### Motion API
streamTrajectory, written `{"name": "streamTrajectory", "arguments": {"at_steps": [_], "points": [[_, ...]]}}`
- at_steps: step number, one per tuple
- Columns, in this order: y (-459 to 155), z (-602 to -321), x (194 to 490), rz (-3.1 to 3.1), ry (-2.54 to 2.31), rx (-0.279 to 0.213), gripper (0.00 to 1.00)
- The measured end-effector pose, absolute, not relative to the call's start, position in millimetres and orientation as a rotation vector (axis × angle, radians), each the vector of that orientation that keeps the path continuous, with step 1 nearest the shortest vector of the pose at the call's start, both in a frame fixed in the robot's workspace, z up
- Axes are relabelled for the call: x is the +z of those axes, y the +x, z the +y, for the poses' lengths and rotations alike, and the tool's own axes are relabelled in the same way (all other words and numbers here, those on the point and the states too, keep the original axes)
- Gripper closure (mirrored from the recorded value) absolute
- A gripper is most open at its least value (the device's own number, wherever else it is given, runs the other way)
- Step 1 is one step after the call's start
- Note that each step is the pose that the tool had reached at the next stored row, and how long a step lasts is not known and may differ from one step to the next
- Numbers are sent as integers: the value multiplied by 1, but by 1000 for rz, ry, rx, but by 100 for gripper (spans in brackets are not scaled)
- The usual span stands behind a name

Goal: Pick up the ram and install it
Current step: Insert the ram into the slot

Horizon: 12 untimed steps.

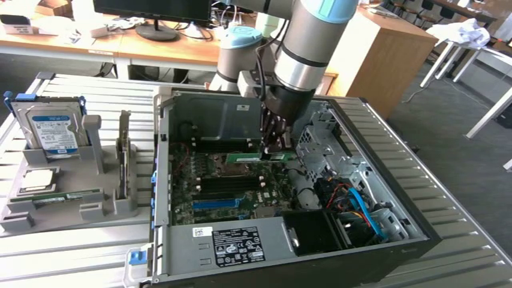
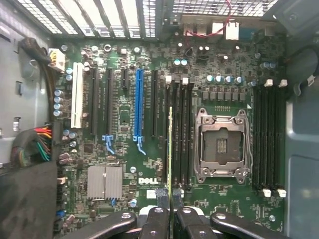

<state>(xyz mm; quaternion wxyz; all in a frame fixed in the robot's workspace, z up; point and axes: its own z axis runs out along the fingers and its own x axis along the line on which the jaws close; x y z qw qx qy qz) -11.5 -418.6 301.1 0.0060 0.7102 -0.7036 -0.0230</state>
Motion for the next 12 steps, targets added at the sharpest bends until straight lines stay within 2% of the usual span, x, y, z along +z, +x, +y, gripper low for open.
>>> {"name": "streamTrajectory", "arguments": {"at_steps": [12], "points": [[-13, -417, 297, -2264, 2161, -73, 87]]}}
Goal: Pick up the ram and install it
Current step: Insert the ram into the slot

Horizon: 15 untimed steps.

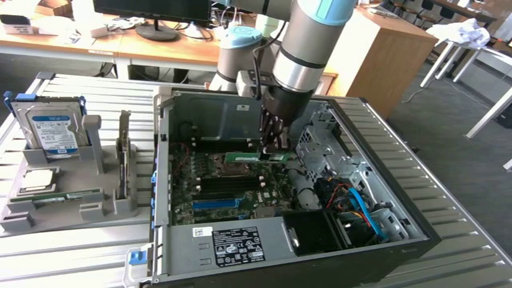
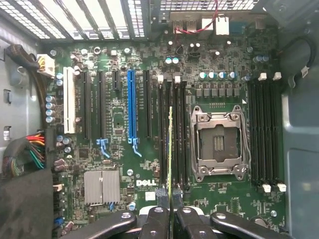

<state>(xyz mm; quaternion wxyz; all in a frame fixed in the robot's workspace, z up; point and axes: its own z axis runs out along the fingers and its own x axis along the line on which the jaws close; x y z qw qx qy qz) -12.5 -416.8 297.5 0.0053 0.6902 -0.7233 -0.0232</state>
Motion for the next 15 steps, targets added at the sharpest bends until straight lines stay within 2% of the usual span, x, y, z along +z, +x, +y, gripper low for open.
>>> {"name": "streamTrajectory", "arguments": {"at_steps": [15], "points": [[-16, -417, 293, -2264, 2161, -72, 87]]}}
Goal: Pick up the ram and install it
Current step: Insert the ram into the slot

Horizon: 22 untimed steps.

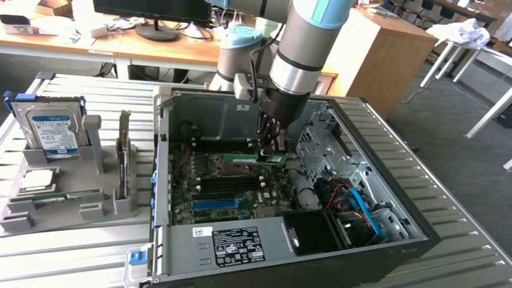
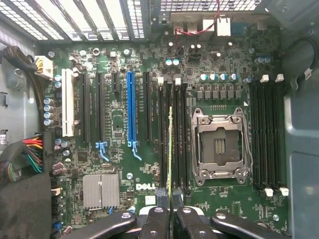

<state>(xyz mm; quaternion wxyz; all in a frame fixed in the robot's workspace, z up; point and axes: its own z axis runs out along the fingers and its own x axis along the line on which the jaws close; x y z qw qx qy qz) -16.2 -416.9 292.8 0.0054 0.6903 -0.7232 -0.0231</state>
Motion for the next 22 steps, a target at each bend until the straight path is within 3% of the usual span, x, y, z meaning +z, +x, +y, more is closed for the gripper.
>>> {"name": "streamTrajectory", "arguments": {"at_steps": [22], "points": [[-20, -417, 286, -2264, 2161, -72, 87]]}}
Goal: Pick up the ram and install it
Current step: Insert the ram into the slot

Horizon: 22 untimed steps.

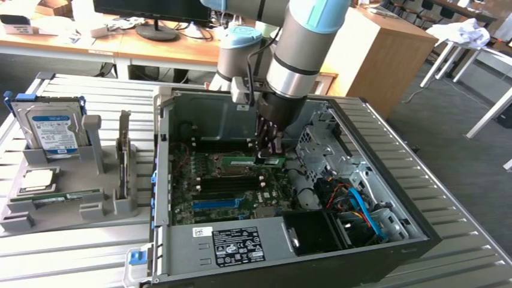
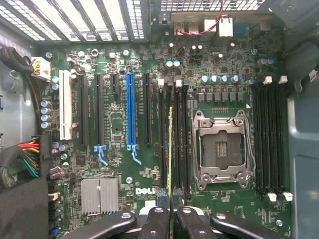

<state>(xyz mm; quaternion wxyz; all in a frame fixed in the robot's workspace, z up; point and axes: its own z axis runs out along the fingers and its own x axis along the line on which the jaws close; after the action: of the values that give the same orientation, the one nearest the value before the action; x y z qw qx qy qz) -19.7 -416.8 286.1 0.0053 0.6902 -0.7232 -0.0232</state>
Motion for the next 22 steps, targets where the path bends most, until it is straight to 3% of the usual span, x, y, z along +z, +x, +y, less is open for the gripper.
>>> {"name": "streamTrajectory", "arguments": {"at_steps": [22], "points": [[-20, -417, 279, -2264, 2161, -73, 87]]}}
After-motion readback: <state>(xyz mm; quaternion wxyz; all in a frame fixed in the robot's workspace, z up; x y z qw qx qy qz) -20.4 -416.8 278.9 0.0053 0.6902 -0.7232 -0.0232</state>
